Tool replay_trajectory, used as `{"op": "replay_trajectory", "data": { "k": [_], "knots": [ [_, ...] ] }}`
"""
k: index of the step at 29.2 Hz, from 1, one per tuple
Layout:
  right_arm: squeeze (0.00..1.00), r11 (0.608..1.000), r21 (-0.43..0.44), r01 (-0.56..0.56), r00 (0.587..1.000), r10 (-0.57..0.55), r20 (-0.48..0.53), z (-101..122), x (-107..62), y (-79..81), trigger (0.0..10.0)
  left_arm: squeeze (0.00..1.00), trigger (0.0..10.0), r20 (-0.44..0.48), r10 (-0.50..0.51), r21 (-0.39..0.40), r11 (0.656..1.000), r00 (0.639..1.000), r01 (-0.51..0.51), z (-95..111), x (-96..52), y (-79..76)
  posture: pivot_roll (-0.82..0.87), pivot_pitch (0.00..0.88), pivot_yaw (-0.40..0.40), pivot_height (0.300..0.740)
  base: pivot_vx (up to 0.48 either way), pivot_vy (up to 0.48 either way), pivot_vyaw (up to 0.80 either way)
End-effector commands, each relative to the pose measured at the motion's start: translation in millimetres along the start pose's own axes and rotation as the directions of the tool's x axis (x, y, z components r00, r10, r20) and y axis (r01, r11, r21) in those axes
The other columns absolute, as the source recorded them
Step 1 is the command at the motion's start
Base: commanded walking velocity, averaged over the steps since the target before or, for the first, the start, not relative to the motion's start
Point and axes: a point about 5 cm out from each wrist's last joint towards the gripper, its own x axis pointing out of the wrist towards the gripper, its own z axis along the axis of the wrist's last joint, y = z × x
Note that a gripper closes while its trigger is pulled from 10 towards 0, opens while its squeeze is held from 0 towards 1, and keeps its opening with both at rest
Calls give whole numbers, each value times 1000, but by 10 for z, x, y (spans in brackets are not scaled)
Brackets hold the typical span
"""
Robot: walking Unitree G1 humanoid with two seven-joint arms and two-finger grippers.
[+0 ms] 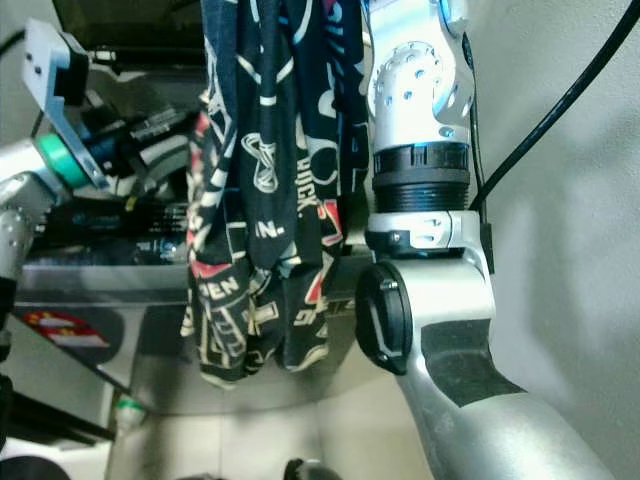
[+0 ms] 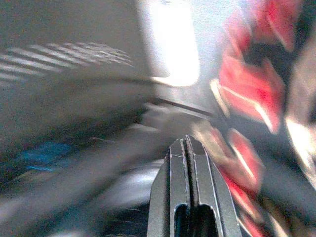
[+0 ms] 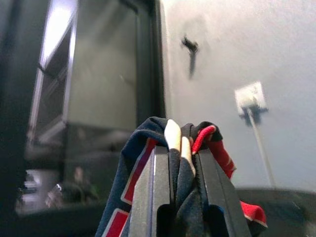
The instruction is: Clothes washing
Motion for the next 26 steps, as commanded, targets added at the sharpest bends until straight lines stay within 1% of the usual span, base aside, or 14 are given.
{"op": "replay_trajectory", "data": {
  "k": [1, 3, 5, 6, 9, 12, 16, 17, 18, 19, 20, 22, 23, 26],
  "knots": [
    [0, 994, -93, 50, 998, -52, -24, -20, -85, -99, 10000, 0, 10000, 113, 334, 146, 926, 936, -348, 342, -126, 443, 146, 64, 21, 740, 0, 0, 0],
    [0, 990, -123, 72, 997, -76, -34, -34, -118, -141, 10000, 0, 10000, 150, 438, 167, 872, 886, -460, 453, -188, 590, 146, 63, 19, 740, 0, 0, 0],
    [0, 977, -191, 94, 992, -108, -63, -66, -170, -206, 10000, 0, 10000, 237, 604, 254, 718, 761, -648, 682, -371, 852, 146, 63, 19, 740, 0, 0, 0],
    [0, 977, -191, 94, 992, -108, -63, -66, -170, -206, 10000, 0, 10000, 237, 604, 254, 718, 761, -648, 682, -371, 852, 146, 63, 19, 740, 0, 0, 0],
    [0, 918, -385, 90, 966, -175, -192, -380, -316, -221, 10000, 0, 10000, 367, 714, 501, 388, 596, -773, 1075, -706, 1154, 156, 57, 15, 740, 0, 0, 0],
    [0, 902, -429, 57, 955, -174, -240, -513, -358, -177, 10000, 0, 10000, 360, 716, 563, 343, 597, -751, 1076, -733, 1183, 159, 55, 17, 740, 0, 0, 0],
    [0, 920, -387, -53, 923, -103, -371, -1013, -426, 165, 10000, 0, 10000, 244, 703, 576, 450, 669, -682, 696, -607, 1086, 156, 55, 18, 740, 0, 0, 0],
    [0, 931, -362, -50, 915, -103, -391, -1122, -418, 251, 10000, 0, 10000, 192, 651, 516, 570, 734, -640, 554, -509, 982, 159, 56, 17, 740, 0, 0, 0],
    [0, 931, -362, -50, 915, -103, -391, -1122, -418, 251, 10000, 0, 10000, 192, 651, 516, 570, 734, -640, 554, -509, 982, 159, 56, 17, 740, 0, 0, 0],
    [0, 936, -351, -41, 911, -109, -398, -1177, -411, 292, 10000, 0, 10000, 174, 610, 471, 638, 773, -609, 475, -444, 912, 159, 57, 15, 740, 0, 0, 0],
    [0, 943, -330, -31, 911, -109, -397, -1206, -392, 327, 10000, 0, 10000, 136, 507, 385, 765, 851, -517, 378, -349, 756, 162, 62, 12, 740, 0, 0, 0],
    [0, 943, -330, -31, 911, -109, -397, -1206, -392, 327, 10000, 0, 10000, 136, 507, 385, 765, 851, -517, 378, -349, 756, 162, 62, 12, 740, 0, 0, 0],
    [0, 956, -292, -8, 914, -112, -390, -1217, -376, 346, 10000, 0, 10000, 101, 360, 336, 865, 927, -373, 310, -287, 553, 161, 68, 8, 740, 0, 0, 0],
    [0, 965, -263, -8, 920, -96, -379, -1220, -360, 374, 10000, 0, 10000, 82, 216, 320, 919, 973, -231, 272, -274, 353, 162, 70, 7, 740, 0, 0, 0]
  ]
}}
